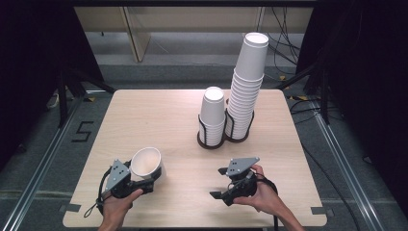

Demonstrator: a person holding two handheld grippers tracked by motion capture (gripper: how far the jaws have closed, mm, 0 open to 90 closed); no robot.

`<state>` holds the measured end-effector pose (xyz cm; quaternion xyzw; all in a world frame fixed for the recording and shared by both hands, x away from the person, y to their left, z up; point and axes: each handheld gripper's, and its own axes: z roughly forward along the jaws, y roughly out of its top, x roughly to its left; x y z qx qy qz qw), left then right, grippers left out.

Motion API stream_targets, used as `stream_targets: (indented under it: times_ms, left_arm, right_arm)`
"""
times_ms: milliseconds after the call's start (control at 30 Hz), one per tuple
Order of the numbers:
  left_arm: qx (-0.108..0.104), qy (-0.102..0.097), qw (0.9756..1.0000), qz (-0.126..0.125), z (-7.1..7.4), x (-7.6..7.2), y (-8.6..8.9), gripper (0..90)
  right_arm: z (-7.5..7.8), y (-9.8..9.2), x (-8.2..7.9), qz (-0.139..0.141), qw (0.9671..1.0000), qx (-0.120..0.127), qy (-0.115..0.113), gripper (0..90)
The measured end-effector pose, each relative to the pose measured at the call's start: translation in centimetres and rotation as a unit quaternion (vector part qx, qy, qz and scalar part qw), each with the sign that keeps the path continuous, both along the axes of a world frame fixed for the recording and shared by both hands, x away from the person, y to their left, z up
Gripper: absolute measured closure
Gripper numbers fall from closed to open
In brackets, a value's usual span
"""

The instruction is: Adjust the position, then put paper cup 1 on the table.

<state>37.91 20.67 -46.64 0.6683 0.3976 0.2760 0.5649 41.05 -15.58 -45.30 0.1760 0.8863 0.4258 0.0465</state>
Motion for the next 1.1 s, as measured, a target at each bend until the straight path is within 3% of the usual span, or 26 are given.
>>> stream_targets:
  times_ms: [300, 500, 600, 633, 833, 1100]
  left_arm:
    - [0.005, 0.000, 0.9999, 0.009, -0.1, 0.4, 0.1, 12.6]
    - [0.004, 0.001, 0.9999, 0.016, 0.1, 1.1, 0.3, 12.6]
    - [0.000, 0.001, 0.9998, 0.022, 0.3, 1.7, 0.6, 12.6]
    - [-0.001, 0.003, 0.9997, 0.024, 0.4, 1.9, 0.7, 12.5]
    - [-0.003, 0.009, 0.9992, 0.038, 0.4, 3.6, 1.1, 12.5]
    - [0.016, 0.004, 0.9983, 0.056, 0.5, 6.4, 1.0, 12.6]
  right_arm:
    - [-0.2, -0.9, -0.5, -0.022, 0.9997, -0.012, -0.001, 17.3]
    - [-0.4, -1.7, -0.4, -0.043, 0.9990, -0.008, -0.003, 17.3]
    - [-0.3, -2.0, -0.4, -0.057, 0.9983, -0.005, 0.002, 17.2]
    - [-0.4, -2.1, -0.3, -0.053, 0.9986, -0.005, -0.008, 17.2]
    - [-0.4, -2.6, -0.7, -0.059, 0.9982, -0.009, -0.007, 17.2]
    - [-0.5, -3.4, -0.9, -0.062, 0.9980, -0.008, -0.010, 17.2]
